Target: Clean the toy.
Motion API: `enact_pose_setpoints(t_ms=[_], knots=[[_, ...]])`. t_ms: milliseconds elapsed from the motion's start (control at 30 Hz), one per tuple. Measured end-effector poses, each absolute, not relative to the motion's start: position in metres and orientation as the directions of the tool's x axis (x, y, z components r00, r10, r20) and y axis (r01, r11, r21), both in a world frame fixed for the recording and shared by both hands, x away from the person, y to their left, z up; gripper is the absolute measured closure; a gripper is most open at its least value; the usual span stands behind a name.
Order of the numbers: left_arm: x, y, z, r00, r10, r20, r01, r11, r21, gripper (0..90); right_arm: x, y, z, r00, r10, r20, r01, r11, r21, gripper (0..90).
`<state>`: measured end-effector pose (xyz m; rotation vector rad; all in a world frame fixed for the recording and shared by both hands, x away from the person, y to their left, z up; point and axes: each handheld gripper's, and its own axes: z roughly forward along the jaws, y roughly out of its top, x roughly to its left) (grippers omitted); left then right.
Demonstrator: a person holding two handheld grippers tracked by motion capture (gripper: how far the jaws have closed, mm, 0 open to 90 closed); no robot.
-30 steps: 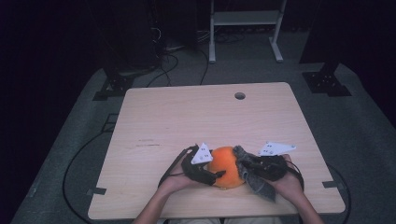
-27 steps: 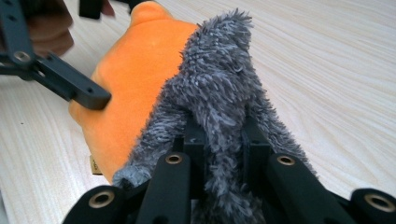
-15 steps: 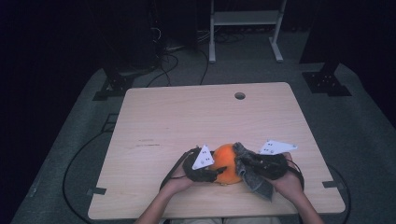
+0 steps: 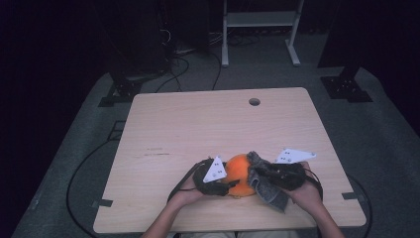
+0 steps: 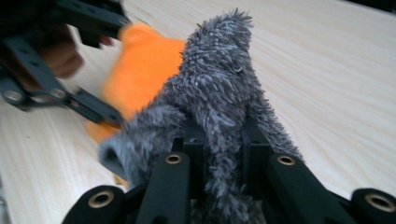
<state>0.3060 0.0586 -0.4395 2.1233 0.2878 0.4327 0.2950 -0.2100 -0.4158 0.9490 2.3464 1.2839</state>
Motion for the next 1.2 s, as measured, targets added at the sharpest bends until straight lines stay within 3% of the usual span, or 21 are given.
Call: enact_pose_setpoints(t_ms=[167,567,1000,1200], knots=[[0.308,0.06,-0.44,0.913,0.366,0.181,0.054,-0.549,0.834,38.3,0.297,-0.225,-0.424,-0.691,0.721,0.061,0.46,0.373,0.806,76.1],[0.306,0.057,-0.44,0.913,0.354,0.203,0.03,-0.554,0.832,37.8,0.287,-0.2,-0.396,-0.761,0.649,0.02,0.352,0.386,0.853,76.0],[0.303,0.054,-0.44,0.912,0.344,0.222,0.01,-0.562,0.827,37.7,0.293,-0.199,-0.404,-0.753,0.658,0.014,0.372,0.408,0.834,75.9],[0.298,0.049,-0.439,0.915,0.311,0.257,-0.036,-0.573,0.819,37.4,0.282,-0.183,-0.387,-0.778,0.628,-0.02,0.31,0.411,0.857,75.8]])
